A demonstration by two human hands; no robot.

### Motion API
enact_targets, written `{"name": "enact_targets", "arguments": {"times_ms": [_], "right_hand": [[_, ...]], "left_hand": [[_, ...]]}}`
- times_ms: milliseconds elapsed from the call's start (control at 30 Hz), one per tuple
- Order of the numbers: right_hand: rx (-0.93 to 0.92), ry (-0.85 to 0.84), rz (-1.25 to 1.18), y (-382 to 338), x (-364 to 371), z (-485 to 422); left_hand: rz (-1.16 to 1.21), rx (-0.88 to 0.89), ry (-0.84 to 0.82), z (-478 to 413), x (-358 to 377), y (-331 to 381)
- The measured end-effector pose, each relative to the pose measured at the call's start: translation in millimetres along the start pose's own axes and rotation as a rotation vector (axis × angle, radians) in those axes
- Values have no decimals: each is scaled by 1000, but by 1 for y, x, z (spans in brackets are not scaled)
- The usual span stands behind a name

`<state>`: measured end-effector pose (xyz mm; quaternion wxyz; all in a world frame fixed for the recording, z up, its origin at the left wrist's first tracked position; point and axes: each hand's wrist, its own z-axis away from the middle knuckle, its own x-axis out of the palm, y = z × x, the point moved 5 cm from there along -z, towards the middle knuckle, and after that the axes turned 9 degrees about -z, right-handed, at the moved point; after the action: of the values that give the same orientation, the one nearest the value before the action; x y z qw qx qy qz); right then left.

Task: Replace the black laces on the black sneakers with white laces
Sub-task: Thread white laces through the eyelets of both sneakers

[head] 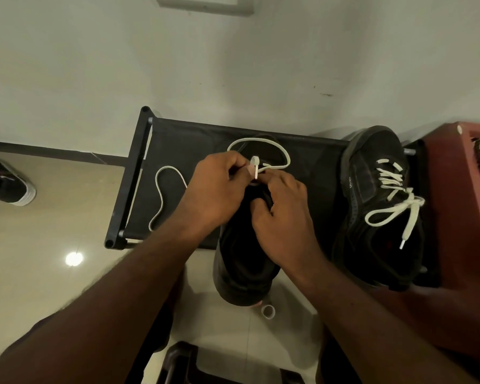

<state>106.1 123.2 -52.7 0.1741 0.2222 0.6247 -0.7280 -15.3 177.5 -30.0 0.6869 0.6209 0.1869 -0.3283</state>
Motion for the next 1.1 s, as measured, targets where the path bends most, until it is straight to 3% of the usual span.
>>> {"name": "enact_targets", "arguments": {"times_ms": [133, 233, 267, 367, 533, 667, 800, 900, 1100], "right_hand": [[-5, 17, -20, -2, -1, 1], [-5, 30, -46, 0, -1, 1], [-6, 35, -52, 0, -1, 2], [4, 43, -61, -1, -2, 1], [6, 59, -62, -2, -1, 2], [10, 66, -65, -1, -1, 1], [-1, 68, -51, 0, -1, 1], [7, 57, -36, 1, 0, 0], [11, 53, -29, 0, 1, 1]], "left_hand": [[294, -47, 76, 2, -14, 8], [685, -76, 1, 4, -17, 16], [717, -92, -20, 4, -17, 16], [518, -203, -32, 5, -16, 7], [-166, -171, -143, 1, -9, -9], [-374, -152, -148, 2, -8, -4], [-622, -164, -284, 4, 1, -13], [-689, -137, -283, 5, 1, -12], [-600, -165, -257, 4, -3, -9]]}}
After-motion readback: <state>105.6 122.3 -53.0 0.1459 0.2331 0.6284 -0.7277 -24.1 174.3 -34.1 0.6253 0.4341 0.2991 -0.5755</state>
